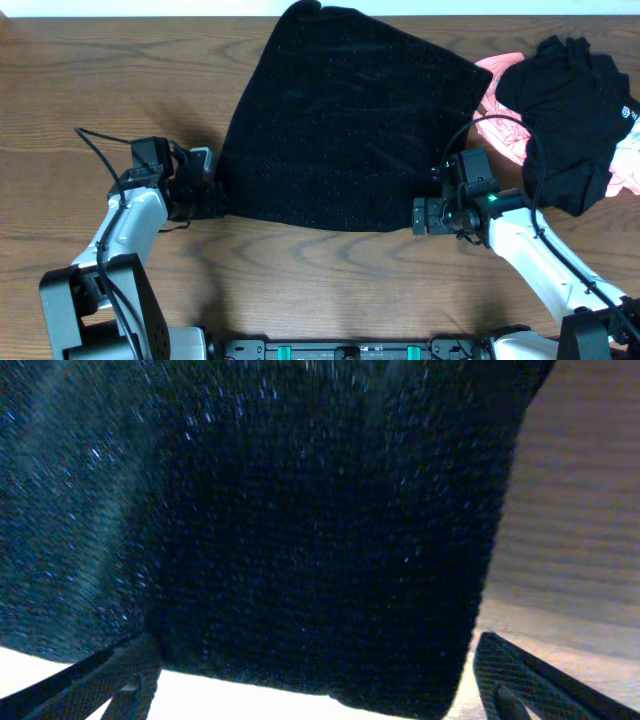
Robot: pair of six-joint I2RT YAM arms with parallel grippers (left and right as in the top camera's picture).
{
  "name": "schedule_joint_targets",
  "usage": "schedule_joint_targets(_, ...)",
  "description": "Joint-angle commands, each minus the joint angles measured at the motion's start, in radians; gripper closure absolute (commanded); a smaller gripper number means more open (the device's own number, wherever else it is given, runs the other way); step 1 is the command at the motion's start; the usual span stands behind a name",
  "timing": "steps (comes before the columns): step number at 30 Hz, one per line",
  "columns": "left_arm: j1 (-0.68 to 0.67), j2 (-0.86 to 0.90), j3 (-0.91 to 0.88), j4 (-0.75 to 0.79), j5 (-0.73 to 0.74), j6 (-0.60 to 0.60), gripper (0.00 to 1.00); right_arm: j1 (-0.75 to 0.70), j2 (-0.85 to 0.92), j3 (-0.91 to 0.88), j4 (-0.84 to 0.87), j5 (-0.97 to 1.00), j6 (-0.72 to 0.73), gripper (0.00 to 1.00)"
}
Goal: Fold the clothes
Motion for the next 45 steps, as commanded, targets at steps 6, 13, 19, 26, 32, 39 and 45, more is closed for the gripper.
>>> schedule_joint_targets(6,0.002,0.012,-0.004,0.021,-0.040,0.012,0.46,0.012,-0.009,-0.068,0.049,-0.013,-0.018,0.03)
schedule_joint_targets(13,0.002,0.012,-0.004,0.020,0.008,-0.003,0.46,0.012,-0.009,-0.072,0.100,-0.013,-0.018,0.13)
schedule_joint_targets(19,0.002,0.012,-0.018,0.026,0.032,-0.002,0.46,0.012,-0.009,-0.072,0.141,-0.002,-0.061,0.15)
schedule_joint_targets(26,0.002,0.022,-0.037,0.029,0.035,-0.003,0.46,0.012,-0.009,-0.073,0.206,0.024,-0.113,0.16)
schedule_joint_targets(32,0.002,0.046,-0.037,0.040,0.072,-0.003,0.46,0.012,-0.009,-0.073,0.213,0.019,-0.113,0.16)
schedule_joint_targets(39,-0.003,0.085,-0.037,0.063,0.089,-0.003,0.46,0.012,-0.009,-0.073,0.213,0.017,-0.113,0.17)
schedule_joint_targets(45,-0.003,0.089,-0.037,0.067,0.093,-0.010,0.47,0.012,-0.009,-0.073,0.212,-0.027,-0.112,0.52)
